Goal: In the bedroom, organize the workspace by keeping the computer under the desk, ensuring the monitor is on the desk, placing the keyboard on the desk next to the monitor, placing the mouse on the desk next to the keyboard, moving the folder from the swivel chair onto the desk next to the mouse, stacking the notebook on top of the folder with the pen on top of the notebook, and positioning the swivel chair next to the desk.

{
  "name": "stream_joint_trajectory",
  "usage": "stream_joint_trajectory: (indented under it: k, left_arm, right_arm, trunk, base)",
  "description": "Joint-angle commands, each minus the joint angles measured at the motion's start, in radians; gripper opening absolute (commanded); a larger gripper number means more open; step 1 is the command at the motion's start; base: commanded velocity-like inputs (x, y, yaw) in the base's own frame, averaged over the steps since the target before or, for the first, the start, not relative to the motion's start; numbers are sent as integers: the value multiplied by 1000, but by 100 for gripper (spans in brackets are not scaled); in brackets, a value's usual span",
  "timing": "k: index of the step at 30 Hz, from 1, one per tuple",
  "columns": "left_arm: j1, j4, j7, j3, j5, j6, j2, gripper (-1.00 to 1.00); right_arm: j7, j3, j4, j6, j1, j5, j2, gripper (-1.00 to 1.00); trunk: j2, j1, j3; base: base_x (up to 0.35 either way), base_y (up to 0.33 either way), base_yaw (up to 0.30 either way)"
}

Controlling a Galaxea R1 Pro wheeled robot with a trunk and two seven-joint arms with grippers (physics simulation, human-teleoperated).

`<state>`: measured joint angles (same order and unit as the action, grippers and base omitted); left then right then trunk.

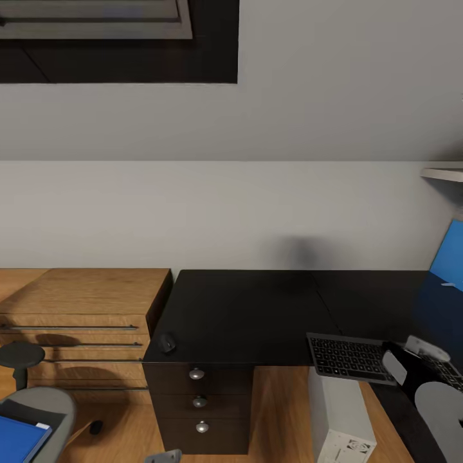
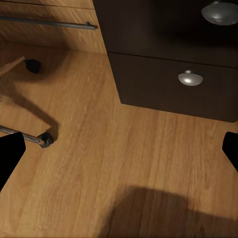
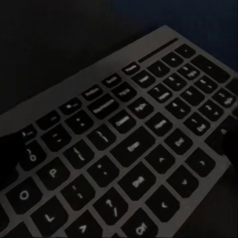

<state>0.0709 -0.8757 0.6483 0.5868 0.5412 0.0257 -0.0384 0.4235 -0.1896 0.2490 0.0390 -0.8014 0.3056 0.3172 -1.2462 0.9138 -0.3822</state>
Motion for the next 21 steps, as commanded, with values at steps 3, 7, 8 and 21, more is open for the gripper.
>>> stream_joint_trajectory:
  k: [3, 7, 8, 21]
  left_arm:
    - [1, -2, 7, 5, 5, 1, -1, 100]
    - [1, -2, 7, 5, 5, 1, -1, 100]
    - [1, -2, 7, 5, 6, 1, -1, 100]
    - [1, -7, 12, 2, 6, 4, 3, 100]
  right_arm:
    - [11, 1, -6, 4, -11, 8, 1, 100]
    - [19, -10, 21, -28, -16, 12, -2, 100]
    - [20, -13, 35, -34, -17, 12, -8, 100]
    - [18, -16, 63, -45, -18, 9, -40, 100]
  trunk:
    - [-1, 0, -1]
    - [-1, 0, -1]
    - [-1, 0, -1]
    - [-1, 0, -1]
  base:
    - [2, 0, 0]
    - [118, 0, 0]
    - [237, 0, 0]
    - [112, 0, 0]
